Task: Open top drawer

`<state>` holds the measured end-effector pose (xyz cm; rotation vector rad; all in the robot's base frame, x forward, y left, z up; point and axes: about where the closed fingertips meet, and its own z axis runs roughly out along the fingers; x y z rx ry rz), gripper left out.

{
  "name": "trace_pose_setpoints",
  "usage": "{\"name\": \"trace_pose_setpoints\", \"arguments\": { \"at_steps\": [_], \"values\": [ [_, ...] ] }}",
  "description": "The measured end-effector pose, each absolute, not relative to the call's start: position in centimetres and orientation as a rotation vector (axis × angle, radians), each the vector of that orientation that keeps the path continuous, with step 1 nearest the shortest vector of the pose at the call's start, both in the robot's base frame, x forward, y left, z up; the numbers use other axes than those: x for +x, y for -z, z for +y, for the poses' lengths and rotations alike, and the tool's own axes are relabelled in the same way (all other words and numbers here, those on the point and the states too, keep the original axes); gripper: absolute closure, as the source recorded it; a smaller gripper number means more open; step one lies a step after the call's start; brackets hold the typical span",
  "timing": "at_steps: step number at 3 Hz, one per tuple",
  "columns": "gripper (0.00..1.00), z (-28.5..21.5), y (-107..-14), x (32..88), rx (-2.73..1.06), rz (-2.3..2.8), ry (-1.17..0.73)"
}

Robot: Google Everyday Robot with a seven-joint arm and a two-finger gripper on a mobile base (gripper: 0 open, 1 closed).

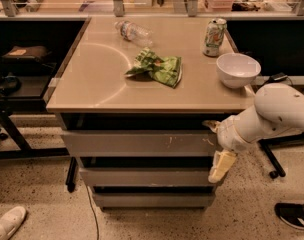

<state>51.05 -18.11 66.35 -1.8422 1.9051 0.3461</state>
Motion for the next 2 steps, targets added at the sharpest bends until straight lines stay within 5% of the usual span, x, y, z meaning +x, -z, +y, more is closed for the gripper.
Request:
{"name": "trace_pose_setpoints", "arguments": {
  "at_steps": [2],
  "values": [
    [0.00, -17.70, -64.53, 53.17, -1.740, 1.954, -0.430]
  ]
}}
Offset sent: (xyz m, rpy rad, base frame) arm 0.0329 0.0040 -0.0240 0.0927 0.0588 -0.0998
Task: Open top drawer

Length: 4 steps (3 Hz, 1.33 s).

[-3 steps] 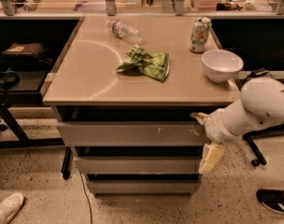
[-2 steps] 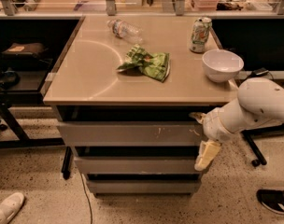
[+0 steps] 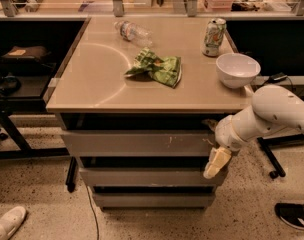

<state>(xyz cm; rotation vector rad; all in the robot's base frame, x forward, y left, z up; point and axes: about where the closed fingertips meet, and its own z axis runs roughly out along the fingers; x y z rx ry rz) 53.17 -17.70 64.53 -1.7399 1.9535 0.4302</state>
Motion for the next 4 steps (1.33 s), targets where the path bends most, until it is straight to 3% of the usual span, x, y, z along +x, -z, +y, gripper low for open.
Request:
{"name": "trace_pose_setpoints", "arguments": {
  "at_steps": [1, 4],
  "values": [
    [0.18, -17.69, -64.51, 53.18, -1.740, 1.954, -0.431],
    [0.89, -17.62, -65.20, 53.29, -1.746, 1.951, -0.432]
  ]
}}
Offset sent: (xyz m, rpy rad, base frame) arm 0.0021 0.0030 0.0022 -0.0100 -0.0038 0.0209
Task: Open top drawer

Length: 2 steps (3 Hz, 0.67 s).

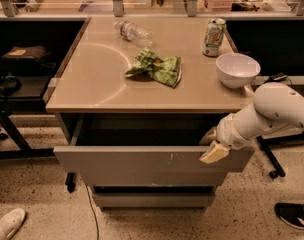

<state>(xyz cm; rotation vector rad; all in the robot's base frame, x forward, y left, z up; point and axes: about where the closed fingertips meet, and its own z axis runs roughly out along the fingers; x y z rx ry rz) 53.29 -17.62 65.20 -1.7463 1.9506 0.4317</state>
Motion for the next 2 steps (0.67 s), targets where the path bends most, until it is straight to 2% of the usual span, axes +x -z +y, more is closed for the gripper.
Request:
{"name": "trace_pose_setpoints", "arguments": {
  "at_steps": [1, 2],
  "values": [
    [0.86, -17.62, -65.20, 53.29, -1.746, 1.951, -0.432],
    [0.63, -17.61, -65.19, 53.29, -1.746, 1.951, -0.432]
  ]
}}
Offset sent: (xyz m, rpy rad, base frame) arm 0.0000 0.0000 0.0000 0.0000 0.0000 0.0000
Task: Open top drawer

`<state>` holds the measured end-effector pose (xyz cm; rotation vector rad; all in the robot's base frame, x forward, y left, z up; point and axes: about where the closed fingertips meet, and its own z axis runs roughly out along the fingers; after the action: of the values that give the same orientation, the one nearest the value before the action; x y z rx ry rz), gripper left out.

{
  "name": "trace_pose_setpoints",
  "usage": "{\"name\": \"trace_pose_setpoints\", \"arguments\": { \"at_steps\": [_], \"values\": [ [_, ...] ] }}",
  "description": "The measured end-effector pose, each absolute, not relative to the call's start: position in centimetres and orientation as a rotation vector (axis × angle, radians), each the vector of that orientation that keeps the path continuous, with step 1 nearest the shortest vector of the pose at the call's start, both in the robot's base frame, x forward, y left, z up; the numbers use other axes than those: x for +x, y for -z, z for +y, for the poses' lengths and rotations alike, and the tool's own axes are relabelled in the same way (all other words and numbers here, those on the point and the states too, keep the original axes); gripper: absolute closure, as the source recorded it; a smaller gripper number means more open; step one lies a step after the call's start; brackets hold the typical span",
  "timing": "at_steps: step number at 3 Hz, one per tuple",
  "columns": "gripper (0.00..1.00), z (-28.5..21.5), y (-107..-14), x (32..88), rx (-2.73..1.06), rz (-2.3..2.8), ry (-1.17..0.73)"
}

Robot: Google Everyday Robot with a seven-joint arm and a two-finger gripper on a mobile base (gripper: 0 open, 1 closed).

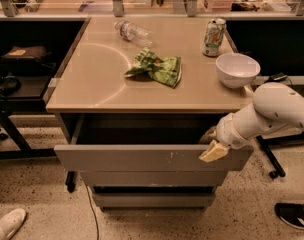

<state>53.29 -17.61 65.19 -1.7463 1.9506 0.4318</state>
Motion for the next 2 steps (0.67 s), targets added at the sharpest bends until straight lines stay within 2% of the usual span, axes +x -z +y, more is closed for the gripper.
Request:
{"name": "trace_pose_setpoints", "arguments": {
  "at_steps": [1, 2],
  "values": [
    [0.39, -17.9, -65.6, 52.6, -1.744, 1.933, -0.436],
    [0.42, -18.9, -65.7, 47.9, -1.759, 1.906, -0.481]
  ]
}}
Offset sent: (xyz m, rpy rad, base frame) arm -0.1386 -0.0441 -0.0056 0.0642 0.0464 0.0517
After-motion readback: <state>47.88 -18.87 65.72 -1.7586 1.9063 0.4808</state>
